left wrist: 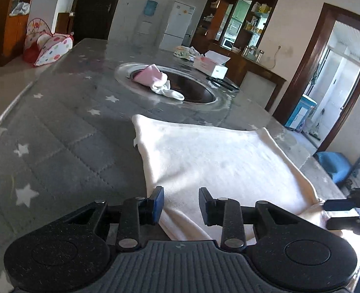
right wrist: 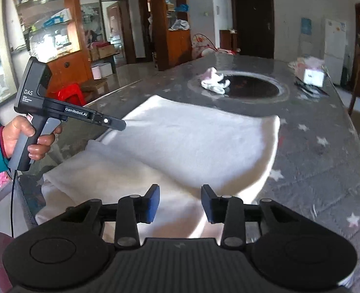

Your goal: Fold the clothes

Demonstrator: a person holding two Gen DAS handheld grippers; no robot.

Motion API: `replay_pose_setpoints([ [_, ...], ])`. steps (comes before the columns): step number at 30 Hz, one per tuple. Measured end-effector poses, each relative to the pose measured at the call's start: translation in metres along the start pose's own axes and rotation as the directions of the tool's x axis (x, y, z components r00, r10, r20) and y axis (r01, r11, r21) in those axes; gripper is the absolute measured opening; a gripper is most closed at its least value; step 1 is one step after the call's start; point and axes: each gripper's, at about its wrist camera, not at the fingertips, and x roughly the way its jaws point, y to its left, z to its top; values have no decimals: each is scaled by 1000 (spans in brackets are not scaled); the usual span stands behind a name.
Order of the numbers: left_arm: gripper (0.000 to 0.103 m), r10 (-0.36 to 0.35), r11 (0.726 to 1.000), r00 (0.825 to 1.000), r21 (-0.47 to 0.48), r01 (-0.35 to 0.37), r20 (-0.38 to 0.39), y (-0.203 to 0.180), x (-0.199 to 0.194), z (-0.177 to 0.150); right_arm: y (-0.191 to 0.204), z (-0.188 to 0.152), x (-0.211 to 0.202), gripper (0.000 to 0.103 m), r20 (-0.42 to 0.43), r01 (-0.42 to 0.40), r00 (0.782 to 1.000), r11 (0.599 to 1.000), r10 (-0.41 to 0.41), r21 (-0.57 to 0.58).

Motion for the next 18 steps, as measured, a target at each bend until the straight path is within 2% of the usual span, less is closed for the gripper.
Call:
replay_pose_setpoints([
  [2, 37, 19, 1000, 1000, 6, -19, 0, -2, 3, 3, -5, -6, 3, 37, -22, 10, 1000, 1000, -9, 16],
  [3, 42, 20, 1000, 1000, 5, -20, -5, -4, 3, 5, -7, -9, 5, 37, -27, 13, 1000, 1000, -13, 23],
  [6, 47, 24, 1000, 1000, 12, -24, -4, -10, 5, 11, -9, -12, 5, 37, -17, 4, 1000, 1000, -4, 30],
  [10, 48, 25, 1000, 1000, 8, -25, -4, -8, 21, 24, -7, -12, 7, 39, -16, 7, 1000, 1000, -7, 10],
  [18, 48, 59, 996, 998, -68, -58, 12, 19, 44, 46, -10, -8, 10, 39, -13, 3, 1000, 1000, -3, 3],
])
